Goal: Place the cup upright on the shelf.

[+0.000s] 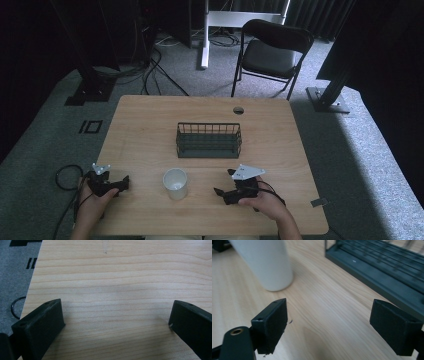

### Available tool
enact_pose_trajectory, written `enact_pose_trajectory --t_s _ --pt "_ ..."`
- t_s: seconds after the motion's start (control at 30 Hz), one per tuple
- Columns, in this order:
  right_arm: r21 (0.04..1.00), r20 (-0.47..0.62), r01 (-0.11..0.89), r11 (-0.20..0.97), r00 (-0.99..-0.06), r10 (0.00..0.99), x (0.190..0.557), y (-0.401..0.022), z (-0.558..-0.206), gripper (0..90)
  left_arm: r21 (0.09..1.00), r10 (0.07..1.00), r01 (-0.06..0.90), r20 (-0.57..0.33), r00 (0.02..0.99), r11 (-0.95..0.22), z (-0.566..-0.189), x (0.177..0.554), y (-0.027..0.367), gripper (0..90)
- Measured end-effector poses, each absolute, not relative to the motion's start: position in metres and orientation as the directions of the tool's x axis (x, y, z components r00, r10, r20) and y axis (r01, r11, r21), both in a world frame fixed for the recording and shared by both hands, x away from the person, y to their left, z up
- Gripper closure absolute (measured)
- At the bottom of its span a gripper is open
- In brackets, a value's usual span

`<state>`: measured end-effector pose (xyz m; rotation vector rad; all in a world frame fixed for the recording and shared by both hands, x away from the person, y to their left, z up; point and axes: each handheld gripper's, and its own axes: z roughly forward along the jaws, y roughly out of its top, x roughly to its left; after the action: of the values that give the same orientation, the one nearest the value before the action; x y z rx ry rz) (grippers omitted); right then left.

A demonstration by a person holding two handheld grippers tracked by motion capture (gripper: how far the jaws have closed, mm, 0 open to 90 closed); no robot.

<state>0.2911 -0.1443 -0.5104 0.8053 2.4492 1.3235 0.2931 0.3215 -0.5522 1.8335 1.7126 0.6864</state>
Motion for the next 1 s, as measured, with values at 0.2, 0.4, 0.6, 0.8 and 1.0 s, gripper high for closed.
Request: enact_pose_trajectory --t_s 0.2,0.4,0.6,0.8,1.0 --pt "0.832 0.05 0.331 0.446 -0.844 0.534 0.29 -0.127 -0.509 14.4 0.685 0.998 0.726 0.007 0.065 -0.052 -0.552 0.293 0.321 0.1" --pt "0.835 0.054 0.316 0.45 -0.862 0.504 0.29 -0.112 -0.509 15.2 0.686 0.998 0.726 0.007 0.066 -0.052 -0.552 0.293 0.321 0.1" --pt "0.839 0.057 0.296 0.457 -0.882 0.467 0.289 -0.092 -0.51 15.3 0.686 0.998 0.726 0.007 0.066 -0.052 -0.552 0.293 0.321 0.1" --pt "0.842 0.052 0.275 0.465 -0.898 0.437 0.287 -0.079 -0.51 15.3 0.685 0.998 0.726 0.007 0.066 -0.052 -0.552 0.293 0.322 0.1" --pt "0.844 0.053 0.262 0.467 -0.908 0.415 0.287 -0.063 -0.509 15.3 0.686 0.998 0.726 0.006 0.066 -0.052 -0.552 0.293 0.321 0.1"
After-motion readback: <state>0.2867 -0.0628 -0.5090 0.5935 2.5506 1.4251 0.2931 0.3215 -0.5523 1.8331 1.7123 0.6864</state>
